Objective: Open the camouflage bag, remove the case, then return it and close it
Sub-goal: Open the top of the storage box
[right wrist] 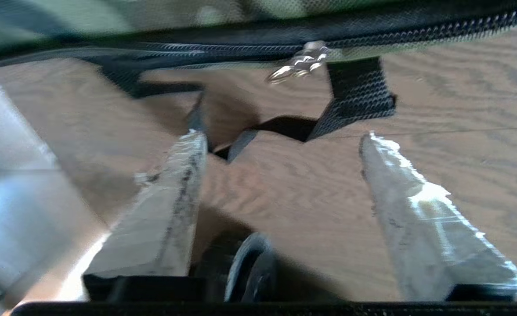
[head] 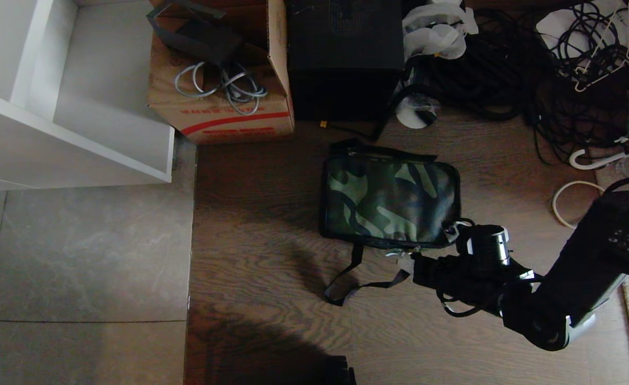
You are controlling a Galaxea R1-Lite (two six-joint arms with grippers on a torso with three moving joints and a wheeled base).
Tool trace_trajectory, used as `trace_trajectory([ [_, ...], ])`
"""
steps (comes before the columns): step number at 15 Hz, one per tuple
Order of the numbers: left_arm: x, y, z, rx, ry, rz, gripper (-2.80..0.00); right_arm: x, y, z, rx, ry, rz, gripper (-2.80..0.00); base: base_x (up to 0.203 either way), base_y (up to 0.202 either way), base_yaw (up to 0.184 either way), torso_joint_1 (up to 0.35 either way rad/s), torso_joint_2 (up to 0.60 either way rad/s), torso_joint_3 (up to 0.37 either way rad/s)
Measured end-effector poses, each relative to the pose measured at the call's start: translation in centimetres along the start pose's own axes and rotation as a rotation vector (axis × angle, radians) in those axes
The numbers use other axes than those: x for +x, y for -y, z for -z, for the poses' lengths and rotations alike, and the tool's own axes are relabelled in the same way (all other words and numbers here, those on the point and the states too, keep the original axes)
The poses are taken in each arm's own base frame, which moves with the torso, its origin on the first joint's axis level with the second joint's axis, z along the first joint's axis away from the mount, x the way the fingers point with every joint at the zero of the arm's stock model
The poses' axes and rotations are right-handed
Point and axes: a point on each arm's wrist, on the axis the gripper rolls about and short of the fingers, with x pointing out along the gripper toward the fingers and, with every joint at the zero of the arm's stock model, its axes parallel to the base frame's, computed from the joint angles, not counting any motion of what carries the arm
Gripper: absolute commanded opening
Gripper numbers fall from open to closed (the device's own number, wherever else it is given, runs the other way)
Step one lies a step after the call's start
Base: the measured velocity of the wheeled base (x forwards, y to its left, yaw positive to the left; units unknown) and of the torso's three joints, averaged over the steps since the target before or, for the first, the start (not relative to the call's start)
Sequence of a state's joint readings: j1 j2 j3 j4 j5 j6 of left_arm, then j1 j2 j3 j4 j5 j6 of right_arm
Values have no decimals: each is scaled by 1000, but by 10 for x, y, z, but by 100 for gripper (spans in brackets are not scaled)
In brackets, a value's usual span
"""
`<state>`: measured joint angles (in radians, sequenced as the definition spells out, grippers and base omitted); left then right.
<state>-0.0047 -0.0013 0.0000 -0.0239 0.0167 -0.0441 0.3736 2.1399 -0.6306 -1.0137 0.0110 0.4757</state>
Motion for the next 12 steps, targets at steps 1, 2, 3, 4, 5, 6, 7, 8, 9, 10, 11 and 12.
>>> trace_trajectory([
  [1, 0, 0, 0, 0, 0, 0, -280, 5, 1, 2, 0, 17, 24, 0, 0, 0, 0, 0, 0, 0],
  [2, 0, 0, 0, 0, 0, 0, -280, 9, 2, 5, -3, 35, 48, 0, 0, 0, 0, 0, 0, 0],
  [3, 0, 0, 0, 0, 0, 1, -280, 13, 2, 6, -4, 63, 63, 0, 0, 0, 0, 0, 0, 0],
  [4, 0, 0, 0, 0, 0, 1, -280, 18, 1, 6, -2, 89, 62, 0, 0, 0, 0, 0, 0, 0],
  [5, 0, 0, 0, 0, 0, 0, -280, 22, 0, 6, -1, 108, 56, 0, 0, 0, 0, 0, 0, 0],
  [6, 0, 0, 0, 0, 0, 0, -280, 25, 0, 5, 3, 130, 56, 0, 0, 0, 0, 0, 0, 0],
  [7, 0, 0, 0, 0, 0, 1, -280, 28, 0, 5, 13, 141, 52, 0, 0, 0, 0, 0, 0, 0],
  [8, 0, 0, 0, 0, 0, 0, -280, 30, -1, 3, 31, 151, 46, 0, 0, 0, 0, 0, 0, 0],
  [9, 0, 0, 0, 0, 0, 0, -280, 31, -1, 3, 42, 151, 44, 0, 0, 0, 0, 0, 0, 0],
  [10, 0, 0, 0, 0, 0, 0, -280, 32, -1, 3, 45, 156, 42, 0, 0, 0, 0, 0, 0, 0],
  [11, 0, 0, 0, 0, 0, 0, -280, 33, -2, 3, 46, 164, 37, 0, 0, 0, 0, 0, 0, 0],
  [12, 0, 0, 0, 0, 0, 0, -280, 33, -2, 2, 46, 178, 30, 0, 0, 0, 0, 0, 0, 0],
])
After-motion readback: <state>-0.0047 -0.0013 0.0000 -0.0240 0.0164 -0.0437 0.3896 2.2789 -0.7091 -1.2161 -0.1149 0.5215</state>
